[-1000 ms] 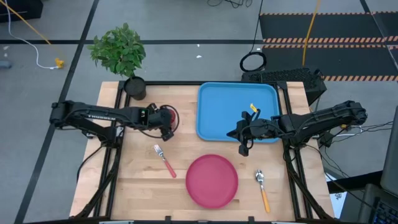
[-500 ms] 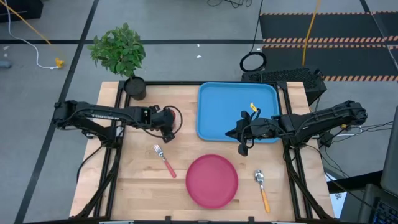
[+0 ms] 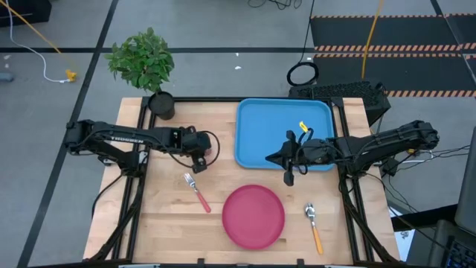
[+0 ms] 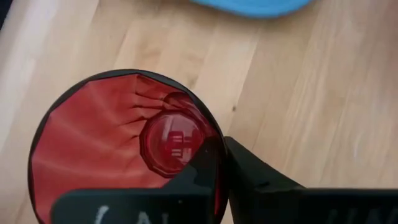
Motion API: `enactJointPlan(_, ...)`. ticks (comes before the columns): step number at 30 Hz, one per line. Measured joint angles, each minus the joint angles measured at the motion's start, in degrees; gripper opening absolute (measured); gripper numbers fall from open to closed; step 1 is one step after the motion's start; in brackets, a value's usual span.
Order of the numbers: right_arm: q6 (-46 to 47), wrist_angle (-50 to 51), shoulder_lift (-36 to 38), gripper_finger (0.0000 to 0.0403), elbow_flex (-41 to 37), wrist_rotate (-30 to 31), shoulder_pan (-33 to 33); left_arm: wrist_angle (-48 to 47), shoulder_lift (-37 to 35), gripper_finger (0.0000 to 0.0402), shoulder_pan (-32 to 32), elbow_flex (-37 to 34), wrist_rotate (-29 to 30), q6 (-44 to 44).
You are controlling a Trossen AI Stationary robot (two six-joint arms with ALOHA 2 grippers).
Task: Pick and place plate/cup/fork/spoon on tray
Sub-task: Put the red glass on the blue tray
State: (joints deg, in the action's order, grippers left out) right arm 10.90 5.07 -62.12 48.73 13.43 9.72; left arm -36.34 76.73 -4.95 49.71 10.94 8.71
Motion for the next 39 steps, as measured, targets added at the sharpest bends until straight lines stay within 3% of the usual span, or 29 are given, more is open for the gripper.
enactJointPlan(10,-1.2,-10.5,-2.5,0.0,0.0,0.3,0.1,1.1,0.0,0.0011,5.1,4.4,2.3,-6.1)
enactJointPlan(15,-1.7,-13.4,-7.7,0.0,0.6,0.3,0.1,3.5,0.0,0.002,8.6,7.1,7.4,-10.1)
enactJointPlan(22,-6.5,-16.8,-16.9,0.0007,6.5,-3.0,0.6,7.0,1.6,0.0015,12.0,8.5,7.4,-17.0)
enactJointPlan(28,-14.6,-13.1,-21.8,0.005,11.8,-0.8,2.6,14.8,6.4,0.0011,13.7,8.9,4.8,-29.3)
enactJointPlan(34,-26.6,-7.4,-24.0,0.0107,13.7,9.1,4.7,15.5,10.5,0.0015,13.6,11.6,5.1,-33.7)
enactJointPlan(39,-28.7,-5.9,-24.0,0.0147,13.7,10.7,4.7,16.7,13.5,0.0017,13.6,12.9,5.0,-36.9)
